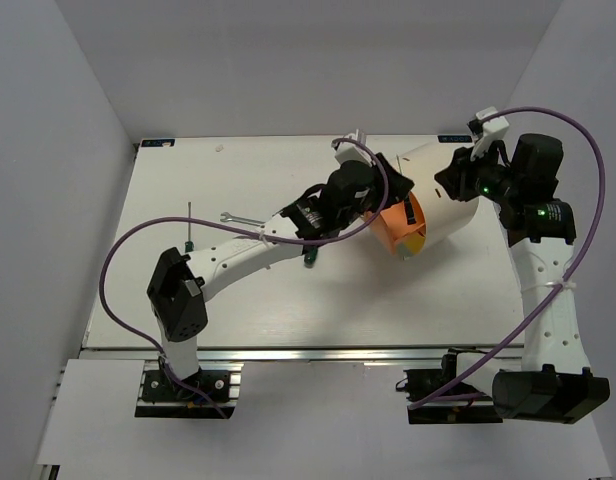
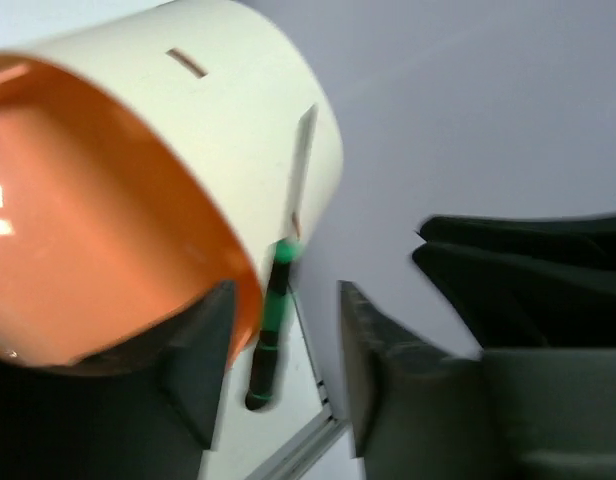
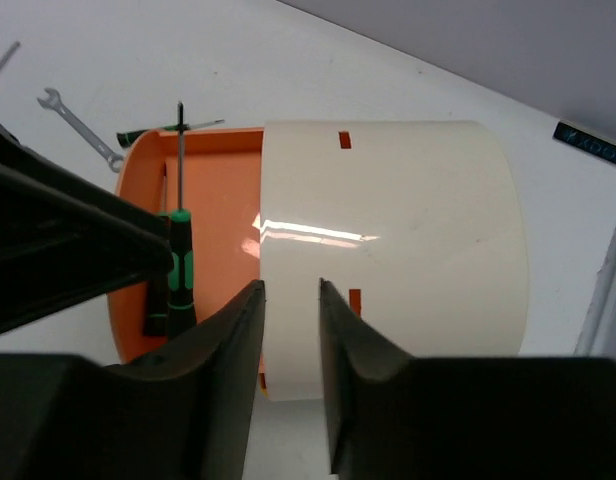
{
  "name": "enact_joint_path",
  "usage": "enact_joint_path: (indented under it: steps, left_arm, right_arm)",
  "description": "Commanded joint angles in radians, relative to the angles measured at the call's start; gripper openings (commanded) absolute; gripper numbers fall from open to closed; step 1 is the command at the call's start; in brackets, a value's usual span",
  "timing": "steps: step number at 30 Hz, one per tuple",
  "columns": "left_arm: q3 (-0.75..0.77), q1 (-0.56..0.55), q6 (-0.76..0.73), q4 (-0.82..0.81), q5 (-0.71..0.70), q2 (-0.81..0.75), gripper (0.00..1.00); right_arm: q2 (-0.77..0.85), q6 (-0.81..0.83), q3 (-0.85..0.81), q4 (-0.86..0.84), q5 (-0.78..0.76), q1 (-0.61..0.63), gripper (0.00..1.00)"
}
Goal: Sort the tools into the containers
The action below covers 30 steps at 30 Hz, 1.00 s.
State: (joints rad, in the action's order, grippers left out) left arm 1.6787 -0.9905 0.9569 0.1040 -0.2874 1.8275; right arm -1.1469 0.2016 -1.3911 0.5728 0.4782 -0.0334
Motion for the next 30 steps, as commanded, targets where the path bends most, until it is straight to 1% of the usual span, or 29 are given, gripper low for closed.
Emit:
enact_joint_path:
  steps: [1, 2, 3, 4, 5, 8, 9, 10, 11, 12, 13, 14, 15, 16, 17, 18, 19, 20, 21, 22, 23, 24, 25, 26, 27, 28, 29, 30]
  left_arm:
    - [0.068, 0.007, -0.004, 0.005, 0.036, -0.007, 0.6]
    - [0.078, 0.007, -0.006, 0.005, 0.046, 0.006, 0.62]
    - [0.087, 0.009, -0.007, 0.003, 0.054, 0.007, 0.65]
    - [0.104, 0.009, -0.012, 0.005, 0.056, 0.01, 0.66]
    - [0.113, 0.009, -0.015, 0.008, 0.054, 0.015, 0.67]
    - [0.141, 0.015, -0.021, 0.043, 0.033, 0.019, 0.67]
    - [0.141, 0.019, -0.024, 0.043, 0.03, 0.016, 0.66]
    - [0.138, 0.021, -0.041, 0.046, 0.018, 0.009, 0.63]
    - [0.136, 0.024, -0.052, 0.051, 0.001, -0.016, 0.59]
    - [0.133, 0.03, -0.064, 0.056, -0.04, -0.034, 0.51]
    - [0.125, 0.035, -0.095, 0.066, -0.062, -0.059, 0.4]
    - [0.098, 0.048, -0.11, 0.072, -0.087, -0.086, 0.19]
    - [0.073, 0.055, -0.124, 0.083, -0.116, -0.161, 0.11]
    - [0.044, 0.061, -0.148, 0.097, -0.184, -0.207, 0.07]
    - [0.006, 0.067, -0.161, 0.124, -0.217, -0.258, 0.03]
    - [-0.095, 0.084, -0.167, 0.141, -0.246, -0.374, 0.03]
    - [-0.156, 0.098, -0.167, 0.173, -0.274, -0.436, 0.03]
    - [-0.221, 0.111, -0.167, 0.192, -0.274, -0.498, 0.06]
    - [-0.347, 0.142, -0.164, 0.218, -0.272, -0.563, 0.17]
    - [-0.411, 0.151, -0.152, 0.236, -0.277, -0.693, 0.28]
    - [-0.472, 0.159, -0.149, 0.272, -0.285, -0.758, 0.39]
    - [-0.531, 0.161, -0.142, 0.289, -0.288, -0.822, 0.58]
    - [-0.631, 0.162, -0.115, 0.331, -0.286, -0.938, 0.65]
    - [-0.674, 0.161, -0.09, 0.364, -0.291, -0.991, 0.7]
    - [-0.707, 0.161, -0.061, 0.406, -0.292, -1.039, 0.73]
    - [-0.765, 0.161, 0.003, 0.496, -0.294, -1.082, 0.76]
    - [-0.792, 0.162, 0.04, 0.537, -0.292, -1.156, 0.77]
    - [-0.816, 0.162, 0.069, 0.572, -0.283, -1.192, 0.77]
  right_arm:
    - [0.015, 0.042, 0.006, -0.041, 0.042, -0.005, 0.37]
    - [0.015, 0.056, 0.003, -0.037, 0.071, -0.005, 0.43]
    - [0.015, 0.07, 0.001, -0.036, 0.086, -0.005, 0.52]
    - [0.016, 0.081, 0.0, -0.037, 0.095, -0.005, 0.54]
    - [0.016, 0.082, 0.0, -0.039, 0.109, -0.005, 0.56]
    - [0.009, 0.081, -0.009, -0.039, 0.117, -0.005, 0.57]
    - [0.007, 0.082, -0.011, -0.037, 0.122, -0.005, 0.57]
    - [0.009, 0.088, -0.014, -0.039, 0.128, -0.005, 0.57]
    - [0.01, 0.111, -0.019, -0.04, 0.158, -0.005, 0.56]
    - [0.013, 0.133, -0.02, -0.044, 0.189, -0.005, 0.56]
    - [0.018, 0.165, -0.023, -0.042, 0.238, -0.005, 0.55]
    - [0.019, 0.268, -0.028, -0.036, 0.372, -0.005, 0.51]
    - [0.022, 0.33, -0.026, -0.036, 0.449, -0.005, 0.48]
    - [0.022, 0.387, -0.02, -0.04, 0.535, -0.003, 0.47]
    - [0.019, 0.438, -0.016, -0.047, 0.672, 0.01, 0.47]
    - [0.01, 0.522, -0.022, -0.044, 0.703, 0.029, 0.47]
    - [-0.019, 0.542, -0.034, -0.045, 0.7, 0.071, 0.48]
    - [-0.042, 0.561, -0.055, -0.036, 0.619, 0.166, 0.5]
    - [-0.066, 0.649, -0.086, -0.002, 0.572, 0.217, 0.54]
    - [-0.123, 0.671, -0.147, 0.053, 0.515, 0.271, 0.57]
    - [-0.155, 0.665, -0.173, 0.056, 0.393, 0.376, 0.61]
    - [-0.186, 0.656, -0.199, 0.059, 0.335, 0.421, 0.66]
    - [-0.261, 0.65, -0.262, 0.088, 0.274, 0.469, 0.68]
    - [-0.305, 0.659, -0.301, 0.113, 0.157, 0.556, 0.71]
    - [-0.347, 0.67, -0.34, 0.139, 0.101, 0.596, 0.72]
    - [-0.431, 0.683, -0.414, 0.175, 0.009, 0.659, 0.73]
    - [-0.473, 0.69, -0.445, 0.186, -0.024, 0.684, 0.74]
    - [-0.509, 0.693, -0.474, 0.199, -0.058, 0.707, 0.75]
